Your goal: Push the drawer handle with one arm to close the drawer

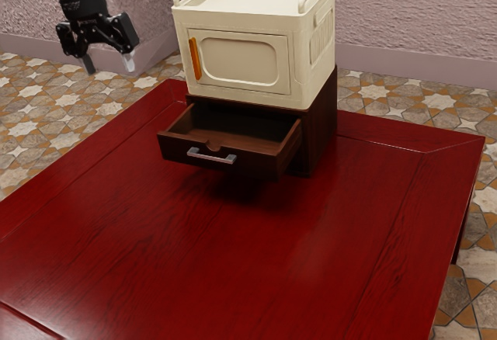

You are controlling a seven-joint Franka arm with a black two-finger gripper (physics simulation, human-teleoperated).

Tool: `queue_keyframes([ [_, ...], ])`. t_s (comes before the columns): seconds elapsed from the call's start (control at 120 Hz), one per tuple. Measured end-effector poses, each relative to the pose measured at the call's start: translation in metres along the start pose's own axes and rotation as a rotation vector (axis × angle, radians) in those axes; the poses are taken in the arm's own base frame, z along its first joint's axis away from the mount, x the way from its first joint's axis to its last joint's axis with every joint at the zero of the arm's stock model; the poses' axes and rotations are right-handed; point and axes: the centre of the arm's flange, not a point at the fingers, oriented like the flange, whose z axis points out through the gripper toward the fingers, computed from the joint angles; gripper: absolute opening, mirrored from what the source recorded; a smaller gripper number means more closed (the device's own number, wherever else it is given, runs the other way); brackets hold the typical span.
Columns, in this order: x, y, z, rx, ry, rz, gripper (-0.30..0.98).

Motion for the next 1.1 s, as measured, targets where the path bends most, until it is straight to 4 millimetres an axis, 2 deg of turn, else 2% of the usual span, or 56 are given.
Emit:
queue_keyframes([
  [0.075, -0.016, -0.011, 0.001, 0.002, -0.013, -0.01, 0.69],
  [0.117, -0.051, -0.013, 0.008, 0.004, -0.019, 0.0, 0.69],
  [0.167, -0.091, -0.007, 0.029, 0.011, -0.034, 0.034, 0.69],
  [0.208, -0.102, -0.007, 0.059, 0.022, -0.072, 0.041, 0.69],
  [0.258, -0.085, -0.004, 0.108, 0.039, -0.143, 0.039, 0.69],
  [0.317, -0.062, 0.005, 0.156, 0.051, -0.196, 0.042, 0.68],
  [0.367, -0.048, 0.01, 0.184, 0.058, -0.212, 0.042, 0.66],
  [0.417, -0.04, 0.019, 0.2, 0.065, -0.207, 0.053, 0.61],
  [0.483, -0.035, 0.029, 0.211, 0.075, -0.189, 0.07, 0.53],
  [0.567, -0.021, 0.037, 0.237, 0.083, -0.175, 0.078, 0.46],
  [0.683, -0.004, 0.046, 0.259, 0.098, -0.128, 0.091, 0.4],
  [0.775, 0.017, 0.052, 0.271, 0.105, -0.097, 0.092, 0.37],
  [0.917, 0.053, 0.059, 0.276, 0.1, -0.045, 0.075, 0.22],
  [1.1, 0.079, 0.074, 0.287, 0.089, -0.015, 0.066, 0.06],
])
